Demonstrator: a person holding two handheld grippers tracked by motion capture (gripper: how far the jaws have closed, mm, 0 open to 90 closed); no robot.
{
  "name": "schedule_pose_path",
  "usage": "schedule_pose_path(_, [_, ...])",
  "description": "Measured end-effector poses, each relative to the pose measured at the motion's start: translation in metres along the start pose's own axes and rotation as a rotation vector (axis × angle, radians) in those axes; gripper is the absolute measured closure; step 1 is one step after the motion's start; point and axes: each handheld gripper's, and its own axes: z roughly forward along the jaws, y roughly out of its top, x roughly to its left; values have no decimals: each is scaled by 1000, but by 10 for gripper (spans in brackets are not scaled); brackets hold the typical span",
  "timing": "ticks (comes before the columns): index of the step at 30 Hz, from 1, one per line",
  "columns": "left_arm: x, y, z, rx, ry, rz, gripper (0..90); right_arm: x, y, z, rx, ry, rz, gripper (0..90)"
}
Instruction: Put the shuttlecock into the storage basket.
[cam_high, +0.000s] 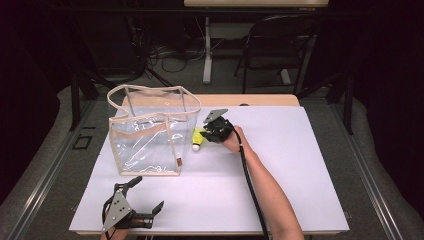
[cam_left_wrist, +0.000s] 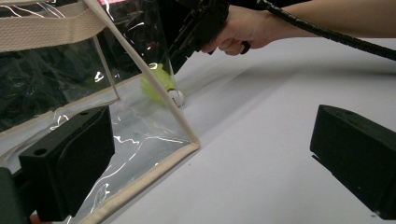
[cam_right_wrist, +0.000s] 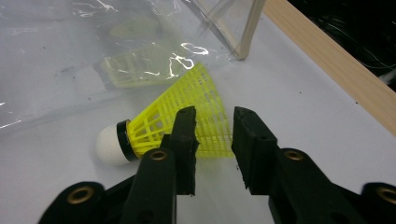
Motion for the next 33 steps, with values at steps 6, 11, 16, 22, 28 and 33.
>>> schedule_pose_path(6, [0,0,0,1,2,1,0,0,-1,-1,11,-18,-6,859])
schedule_pose_path(11, [0,0,0,2,4,1,0,-2,-2,-2,25,-10,-14,900])
schedule_pose_path(16, [0,0,0,3,4,3,0,-2,-2,-5,31,-1,-10,900])
schedule_pose_path(22, [0,0,1,6,8,2,0,-6,-1,-12,-16,39,12,719])
schedule_pose_path(28, [0,0,1,12,7,3,0,-3,-1,-5,-29,76,43,499])
schedule_pose_path(33, [0,0,1,13,8,3,0,-1,-1,3,-16,95,66,564])
